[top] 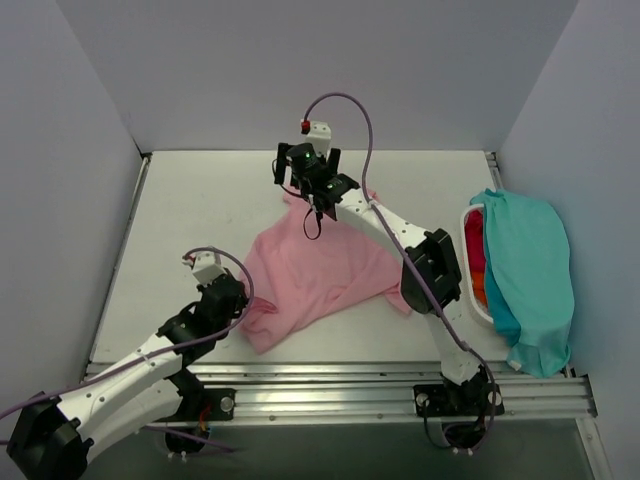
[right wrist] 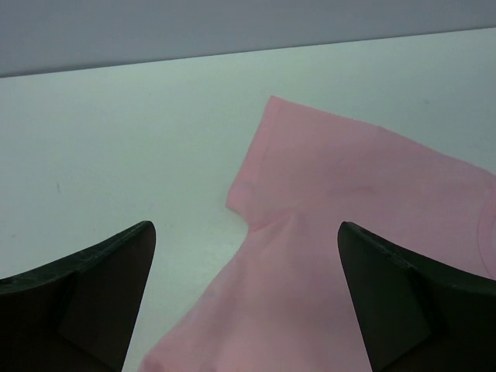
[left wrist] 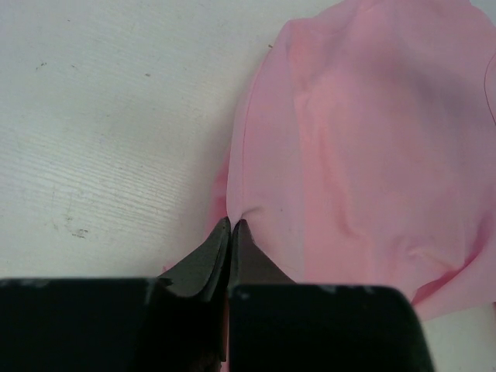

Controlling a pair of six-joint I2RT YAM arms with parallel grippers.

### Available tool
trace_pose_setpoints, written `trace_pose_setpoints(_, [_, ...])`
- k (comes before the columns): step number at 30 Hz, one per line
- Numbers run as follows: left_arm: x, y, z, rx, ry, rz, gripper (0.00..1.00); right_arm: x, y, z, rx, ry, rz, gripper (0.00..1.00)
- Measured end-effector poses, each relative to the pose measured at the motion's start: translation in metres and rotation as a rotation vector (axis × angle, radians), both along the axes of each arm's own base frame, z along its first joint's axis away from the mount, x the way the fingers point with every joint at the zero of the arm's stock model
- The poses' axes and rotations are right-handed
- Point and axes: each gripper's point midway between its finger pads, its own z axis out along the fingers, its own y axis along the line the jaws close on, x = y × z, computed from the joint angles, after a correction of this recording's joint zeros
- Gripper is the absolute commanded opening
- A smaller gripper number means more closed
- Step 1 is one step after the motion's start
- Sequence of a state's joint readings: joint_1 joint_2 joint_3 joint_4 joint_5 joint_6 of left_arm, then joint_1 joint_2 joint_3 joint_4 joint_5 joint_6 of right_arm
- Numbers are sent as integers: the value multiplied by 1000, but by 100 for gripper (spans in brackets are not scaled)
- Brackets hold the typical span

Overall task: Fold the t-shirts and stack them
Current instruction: Flatten out the tshirt

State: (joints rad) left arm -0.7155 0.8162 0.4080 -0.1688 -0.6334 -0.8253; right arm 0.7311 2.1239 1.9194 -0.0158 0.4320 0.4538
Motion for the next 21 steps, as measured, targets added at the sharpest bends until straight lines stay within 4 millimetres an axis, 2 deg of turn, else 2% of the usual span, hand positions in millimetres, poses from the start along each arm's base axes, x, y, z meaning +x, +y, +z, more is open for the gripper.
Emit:
trace_pose_setpoints(2, [0,0,0,-3,3,-2,2,26,-3,-12,-4,12,-18,100])
trace_pose_setpoints(6, [1,1,0,-8,6,-3,2,69,-19,-51,-28,52,-61,100])
trace_pose_setpoints(9, [1,1,-1,-11,8,-9,2,91,-33,-80,-40,81,-88,100])
trace_pose_setpoints(12, [2,1,-1,-9,9,-14,2,107,-45,-99,-39,95,-105,100])
trace_pose_setpoints(16, [4,-1,-5,-6,17,-20,2,126,-50,-109,-31,69,-105,100])
trace_pose_setpoints(21, [6,-3,-15,-7,37,-31,2,143,-40,-115,-16,6,-78,100])
